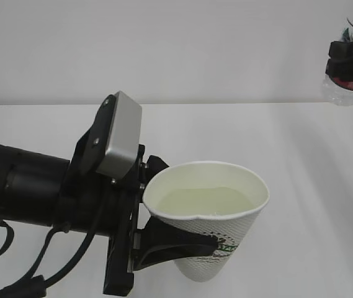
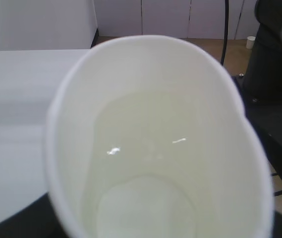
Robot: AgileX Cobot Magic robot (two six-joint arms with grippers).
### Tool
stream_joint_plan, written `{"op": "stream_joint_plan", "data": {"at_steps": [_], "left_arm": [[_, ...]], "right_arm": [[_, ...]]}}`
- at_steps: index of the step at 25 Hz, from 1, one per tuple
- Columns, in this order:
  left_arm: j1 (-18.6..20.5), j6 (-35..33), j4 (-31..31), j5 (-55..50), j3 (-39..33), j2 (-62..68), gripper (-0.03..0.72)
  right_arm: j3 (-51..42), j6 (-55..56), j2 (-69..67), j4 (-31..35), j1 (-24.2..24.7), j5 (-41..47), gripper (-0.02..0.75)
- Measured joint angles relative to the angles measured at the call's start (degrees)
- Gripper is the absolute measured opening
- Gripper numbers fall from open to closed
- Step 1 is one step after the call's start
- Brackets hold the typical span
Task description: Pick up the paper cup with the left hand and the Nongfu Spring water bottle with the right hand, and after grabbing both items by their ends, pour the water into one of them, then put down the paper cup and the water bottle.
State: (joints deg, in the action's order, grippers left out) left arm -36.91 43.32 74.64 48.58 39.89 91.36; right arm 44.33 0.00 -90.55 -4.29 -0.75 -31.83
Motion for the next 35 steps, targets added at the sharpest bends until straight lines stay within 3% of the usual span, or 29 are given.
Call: {"op": "stream_joint_plan", "data": {"at_steps": [9,35], "left_arm": [[0.0,0.0,0.0,0.0,0.0,0.0,0.426],[0.0,0.0,0.0,0.0,0.0,0.0,0.426]], "right_arm": [[0.0,5.4,0.0,-8.1,0.0,0.0,0.422],[0.1,5.8,-17.6,-7.1,0.0,-12.2,0.421]]}}
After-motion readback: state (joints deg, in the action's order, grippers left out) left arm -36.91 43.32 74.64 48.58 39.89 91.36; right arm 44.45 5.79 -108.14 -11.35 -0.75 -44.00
